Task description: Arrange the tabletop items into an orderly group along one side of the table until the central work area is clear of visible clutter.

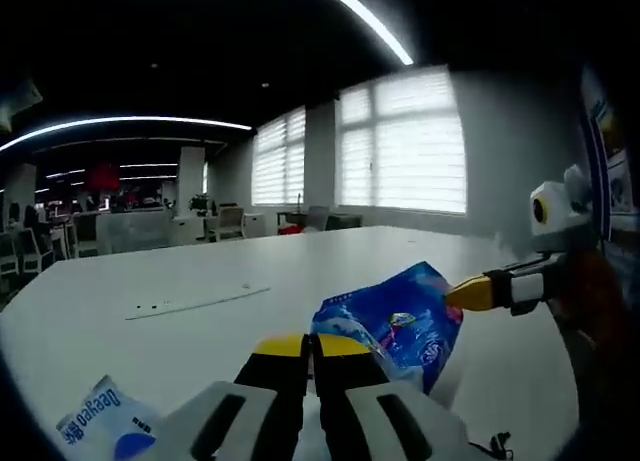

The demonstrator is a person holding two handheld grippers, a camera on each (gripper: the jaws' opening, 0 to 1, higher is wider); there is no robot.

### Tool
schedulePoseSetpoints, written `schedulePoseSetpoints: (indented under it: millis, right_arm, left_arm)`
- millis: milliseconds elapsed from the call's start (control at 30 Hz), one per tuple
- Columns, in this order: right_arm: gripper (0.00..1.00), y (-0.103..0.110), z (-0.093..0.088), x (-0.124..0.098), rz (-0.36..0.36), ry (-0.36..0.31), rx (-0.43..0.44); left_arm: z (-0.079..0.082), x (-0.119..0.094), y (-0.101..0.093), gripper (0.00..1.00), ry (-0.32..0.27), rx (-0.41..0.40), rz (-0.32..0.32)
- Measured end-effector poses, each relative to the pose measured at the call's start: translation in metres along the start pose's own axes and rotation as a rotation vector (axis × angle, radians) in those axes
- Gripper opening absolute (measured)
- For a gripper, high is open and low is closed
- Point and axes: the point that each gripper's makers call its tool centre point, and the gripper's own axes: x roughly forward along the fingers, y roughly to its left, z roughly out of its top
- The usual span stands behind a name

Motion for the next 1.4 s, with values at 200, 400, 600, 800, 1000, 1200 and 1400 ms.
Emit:
schedulePoseSetpoints:
  millis: [200, 400, 600, 800, 1000, 1200, 1400]
  right_arm:
    - [0.00, -0.001, 0.000, 0.004, 0.002, -0.002, 0.004]
    - [0.00, -0.006, -0.002, 0.006, -0.006, -0.004, 0.034]
    - [0.00, -0.011, -0.010, 0.010, 0.028, 0.013, 0.110]
    - [0.00, -0.017, -0.010, 0.013, 0.015, 0.005, 0.130]
    - [0.00, -0.022, -0.011, 0.017, -0.003, -0.004, 0.148]
    - [0.00, -0.027, -0.013, 0.022, -0.011, 0.000, 0.169]
    - [0.00, -0.031, -0.015, 0.025, -0.020, 0.003, 0.160]
  left_arm:
    - [-0.002, 0.002, 0.001, 0.00, 0.001, 0.004, -0.001]
    - [-0.004, 0.009, 0.000, 0.00, 0.006, 0.009, 0.002]
    - [-0.007, 0.015, 0.002, 0.00, 0.015, 0.020, 0.011]
    - [-0.012, 0.018, -0.002, 0.00, 0.021, 0.003, -0.002]
    - [-0.014, 0.022, -0.003, 0.00, 0.030, 0.030, -0.002]
    - [-0.015, 0.027, -0.003, 0.00, 0.037, 0.038, 0.005]
    - [-0.019, 0.029, -0.005, 0.00, 0.042, 0.064, 0.009]
